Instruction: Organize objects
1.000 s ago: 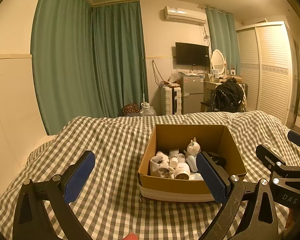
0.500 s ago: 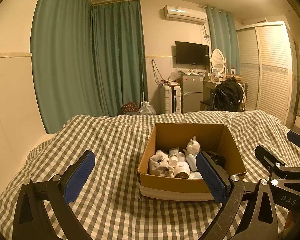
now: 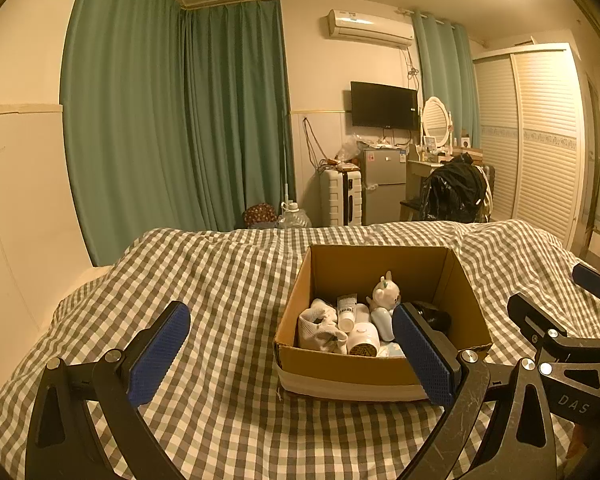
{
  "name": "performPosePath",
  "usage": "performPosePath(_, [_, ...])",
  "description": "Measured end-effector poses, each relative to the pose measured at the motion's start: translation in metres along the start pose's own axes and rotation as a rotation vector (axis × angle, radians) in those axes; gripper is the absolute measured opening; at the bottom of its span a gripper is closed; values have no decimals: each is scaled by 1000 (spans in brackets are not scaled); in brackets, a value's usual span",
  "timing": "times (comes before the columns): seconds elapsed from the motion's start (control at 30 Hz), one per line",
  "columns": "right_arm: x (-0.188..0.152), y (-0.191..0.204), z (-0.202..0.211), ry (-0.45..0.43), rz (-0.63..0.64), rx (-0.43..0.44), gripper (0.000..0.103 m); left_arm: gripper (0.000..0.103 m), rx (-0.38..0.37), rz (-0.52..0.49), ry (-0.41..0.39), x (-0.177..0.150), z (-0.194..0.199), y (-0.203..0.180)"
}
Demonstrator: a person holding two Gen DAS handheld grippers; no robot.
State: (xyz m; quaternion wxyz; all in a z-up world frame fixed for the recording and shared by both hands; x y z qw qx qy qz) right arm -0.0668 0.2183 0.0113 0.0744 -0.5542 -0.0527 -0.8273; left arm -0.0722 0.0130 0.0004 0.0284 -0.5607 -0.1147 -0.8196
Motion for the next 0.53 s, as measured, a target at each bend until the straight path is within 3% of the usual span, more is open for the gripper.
performPosePath(0.53, [-2,1,0,7,5,3,102,103,10,-18,-7,-2,1,-3])
Point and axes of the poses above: each gripper's, at about its wrist camera, not at the fingertips, and z roughly against the way its jaws point, y to its left, x to its top, the point moved 2 cm from there along -z, roughly the way its jaws point, and after that the axes turned 13 degrees about x, right-handed, at the moved point
